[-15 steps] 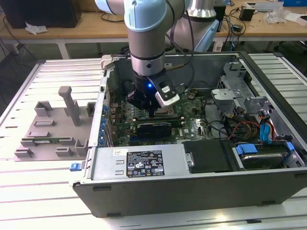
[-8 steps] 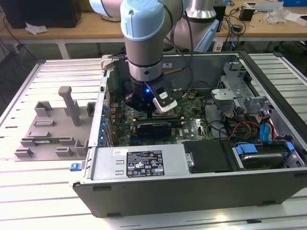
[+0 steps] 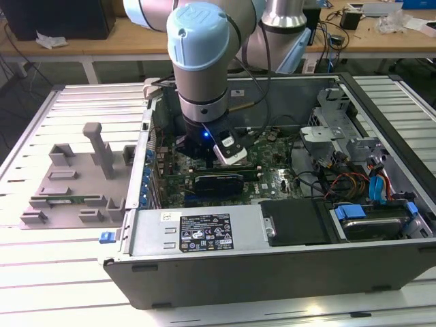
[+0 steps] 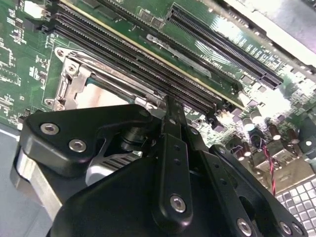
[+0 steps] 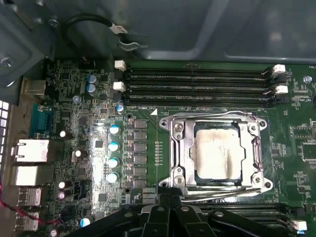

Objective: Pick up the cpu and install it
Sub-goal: 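Install the second cpu locking lever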

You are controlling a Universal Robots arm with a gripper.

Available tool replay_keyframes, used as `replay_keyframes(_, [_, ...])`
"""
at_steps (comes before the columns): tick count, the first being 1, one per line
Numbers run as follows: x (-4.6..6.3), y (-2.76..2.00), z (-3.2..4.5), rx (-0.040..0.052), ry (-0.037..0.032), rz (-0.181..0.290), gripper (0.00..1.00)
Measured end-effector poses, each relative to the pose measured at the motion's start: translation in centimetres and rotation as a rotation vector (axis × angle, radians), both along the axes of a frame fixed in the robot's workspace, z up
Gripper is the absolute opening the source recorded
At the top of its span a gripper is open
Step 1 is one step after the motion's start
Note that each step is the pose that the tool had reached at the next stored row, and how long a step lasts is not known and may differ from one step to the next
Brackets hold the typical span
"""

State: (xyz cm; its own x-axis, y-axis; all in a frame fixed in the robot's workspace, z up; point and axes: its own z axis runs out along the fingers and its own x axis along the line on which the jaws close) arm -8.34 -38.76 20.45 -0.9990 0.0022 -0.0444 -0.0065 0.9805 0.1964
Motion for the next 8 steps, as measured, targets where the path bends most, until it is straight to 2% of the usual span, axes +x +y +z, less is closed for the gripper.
replay_keyframes(2, [0.00,0.00,-0.20,0.0157,-0.0001,0.000,0.11])
replay_keyframes(3, [-0.01,-0.01,-0.32,0.0204,0.0004,-0.001,0.11])
replay_keyframes(4, [-0.01,-0.02,-0.41,0.0238,0.0005,-0.001,0.11])
replay_keyframes(6, [0.12,-0.02,-0.45,0.0247,0.0000,-0.001,0.11])
replay_keyframes(7, [0.22,-0.05,-0.54,0.0440,-0.0003,-0.001,0.11])
replay_keyframes(8, [0.21,-0.04,-0.60,0.0552,-0.0003,-0.002,0.11])
